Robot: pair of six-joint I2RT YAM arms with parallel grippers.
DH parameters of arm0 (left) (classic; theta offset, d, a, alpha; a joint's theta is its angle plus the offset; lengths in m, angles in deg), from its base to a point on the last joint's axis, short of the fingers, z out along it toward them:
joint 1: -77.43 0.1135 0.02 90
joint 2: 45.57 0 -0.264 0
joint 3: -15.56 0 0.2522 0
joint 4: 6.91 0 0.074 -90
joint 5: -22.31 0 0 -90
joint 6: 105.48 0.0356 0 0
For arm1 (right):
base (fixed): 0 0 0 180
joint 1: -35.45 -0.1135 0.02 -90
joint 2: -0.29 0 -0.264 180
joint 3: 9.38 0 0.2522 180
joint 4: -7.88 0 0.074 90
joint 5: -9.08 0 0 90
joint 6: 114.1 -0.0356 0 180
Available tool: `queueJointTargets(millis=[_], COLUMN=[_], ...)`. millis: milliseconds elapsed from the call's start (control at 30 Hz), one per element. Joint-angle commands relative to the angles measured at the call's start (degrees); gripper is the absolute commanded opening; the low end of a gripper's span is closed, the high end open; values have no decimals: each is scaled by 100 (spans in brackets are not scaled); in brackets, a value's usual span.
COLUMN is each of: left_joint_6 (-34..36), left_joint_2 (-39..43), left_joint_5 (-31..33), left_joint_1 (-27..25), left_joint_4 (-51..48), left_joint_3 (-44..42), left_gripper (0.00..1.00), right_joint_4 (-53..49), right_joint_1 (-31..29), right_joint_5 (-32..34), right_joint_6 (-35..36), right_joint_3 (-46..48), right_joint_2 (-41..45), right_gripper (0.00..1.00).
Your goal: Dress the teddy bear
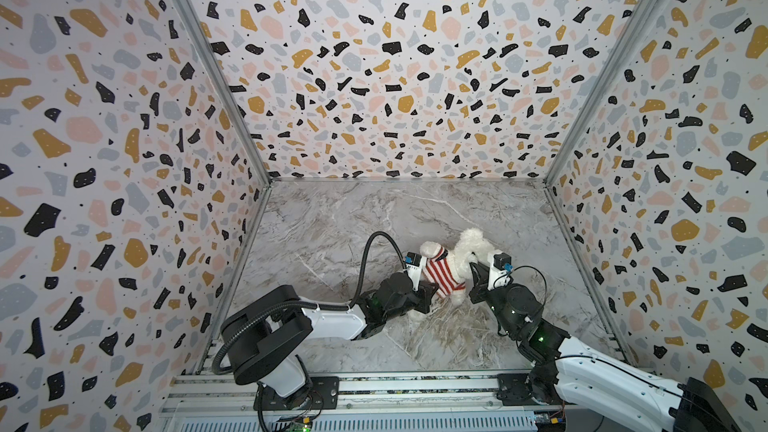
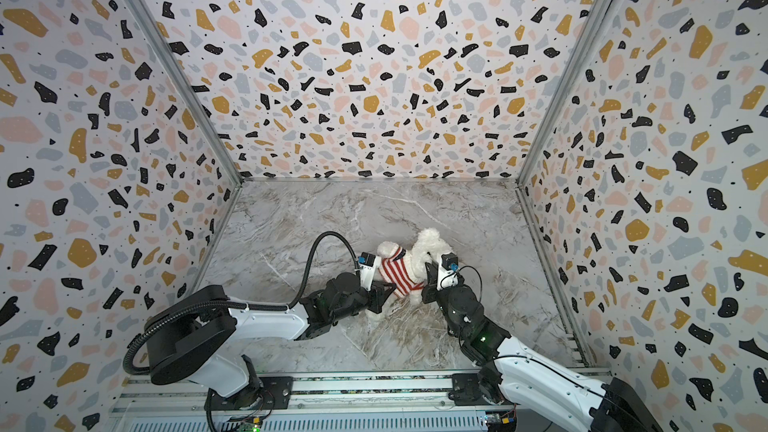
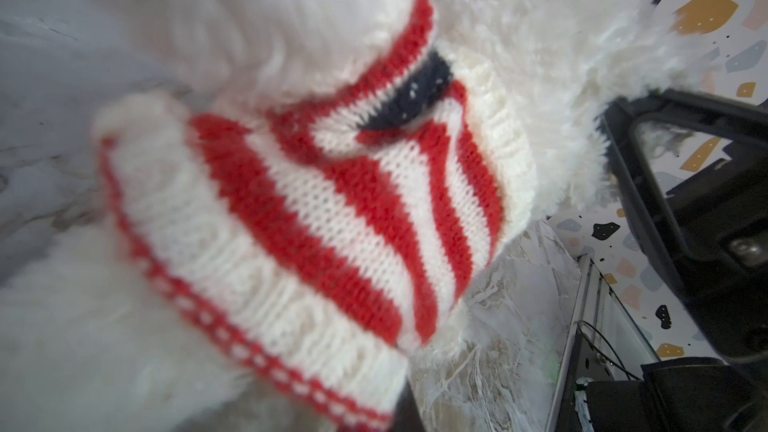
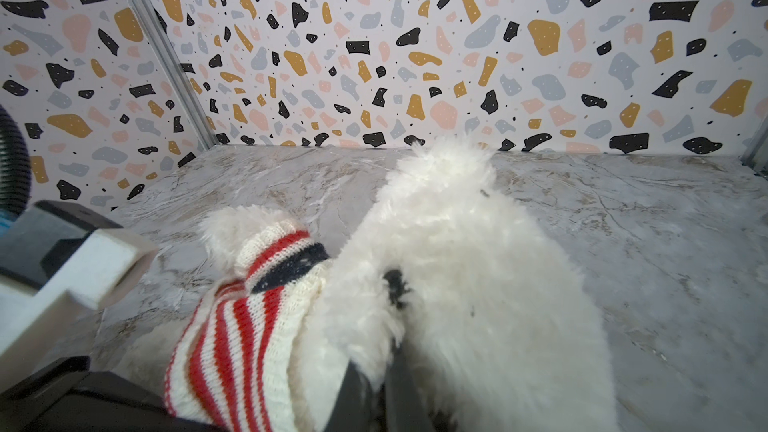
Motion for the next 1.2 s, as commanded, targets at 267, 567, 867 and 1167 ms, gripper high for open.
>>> queueJointTargets(millis=[267,567,867,1167], left_joint_6=[242,411,559,643], left_joint_2=[231,433,510,838], left_joint_5=[222,384,363,-171], left_joint_1=[126,243,287,269], left_joint_4=[-169,-407,-550,-340], left_joint_3=[-205,-280,-298,-290], left_gripper=[0,0,0,13], right_joint_4=[208,164,252,214], right_joint_1=[8,8,8,3], right_joint_5=[38,18,-10,-179], right_joint_6=[-37,-2,7,175], right_joint_3=[-268,-368,-447,-452], right_joint_2=[33,16,-125,-66], right_gripper=[0,0,0,0])
